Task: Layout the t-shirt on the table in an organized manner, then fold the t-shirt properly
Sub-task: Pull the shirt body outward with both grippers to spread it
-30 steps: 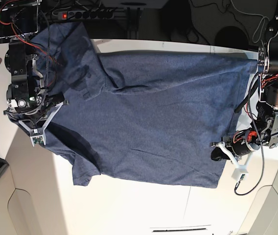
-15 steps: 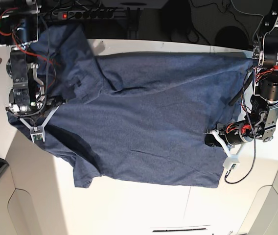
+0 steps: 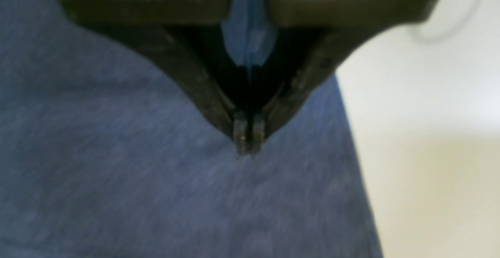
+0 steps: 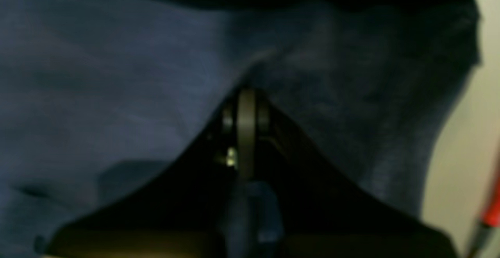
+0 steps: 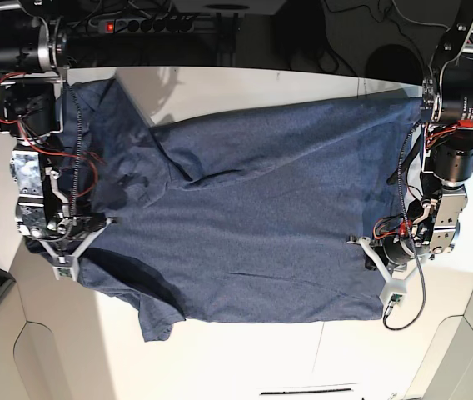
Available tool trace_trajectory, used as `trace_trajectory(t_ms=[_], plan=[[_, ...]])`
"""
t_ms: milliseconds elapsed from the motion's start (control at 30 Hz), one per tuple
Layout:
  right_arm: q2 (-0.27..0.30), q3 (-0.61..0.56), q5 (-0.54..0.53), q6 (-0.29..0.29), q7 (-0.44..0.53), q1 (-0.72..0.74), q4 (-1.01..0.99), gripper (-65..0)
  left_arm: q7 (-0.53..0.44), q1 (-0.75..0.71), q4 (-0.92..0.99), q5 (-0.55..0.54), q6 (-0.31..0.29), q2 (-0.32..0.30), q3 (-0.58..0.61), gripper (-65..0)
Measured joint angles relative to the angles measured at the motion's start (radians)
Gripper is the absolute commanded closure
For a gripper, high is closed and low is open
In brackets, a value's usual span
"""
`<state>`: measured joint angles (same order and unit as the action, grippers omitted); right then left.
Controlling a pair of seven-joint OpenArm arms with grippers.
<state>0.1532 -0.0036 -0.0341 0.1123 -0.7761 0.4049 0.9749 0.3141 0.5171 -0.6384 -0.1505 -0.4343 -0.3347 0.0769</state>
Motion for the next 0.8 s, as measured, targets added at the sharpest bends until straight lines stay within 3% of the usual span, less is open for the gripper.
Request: trace_trajectory(t_ms=[133, 200, 300, 400, 467, 667, 800], plan=[[-0.054, -0.002, -0.015, 0.011, 0.037, 0.008, 0.000, 0.0, -0.002, 0.062, 0.002, -0.013, 0.000, -0.014, 0.001, 0.0], [-0.064, -0.004, -0.022, 0.013, 0.059, 0.007, 0.000, 0.0, 0.003, 0.092, 0.001, -0.085, 0.000, -0.039, 0.000, 0.0], [-0.056, -0.004, -0.019, 0.023, 0.040, 0.005, 0.011, 0.0, 0.123, 0.115, -0.004, -0.245, -0.033, -0.095, 0.000, 0.0], [-0.027, -0.005, 0.032, 0.029, -0.018, 0.003, 0.037, 0.0, 0.279, 0.110, -0.025, -0.413, -0.187, -0.153, 0.000, 0.0], [0.003, -0.005, 0.055, 0.030, -0.026, -0.001, 0.046, 0.0, 0.401, 0.112, -0.028, -0.522, -0.241, -0.175, 0.001, 0.0], [0.093, -0.005, 0.080, -0.006, -0.041, -0.007, 0.048, 0.0, 0.636, 0.074, -0.030, -0.863, -0.253, -0.219, 0.000, 0.0], [0.085, -0.006, 0.072, -0.008, -0.052, -0.012, 0.106, 0.0, 0.715, 0.009, -0.030, -0.968, -0.254, -0.208, 0.001, 0.0]])
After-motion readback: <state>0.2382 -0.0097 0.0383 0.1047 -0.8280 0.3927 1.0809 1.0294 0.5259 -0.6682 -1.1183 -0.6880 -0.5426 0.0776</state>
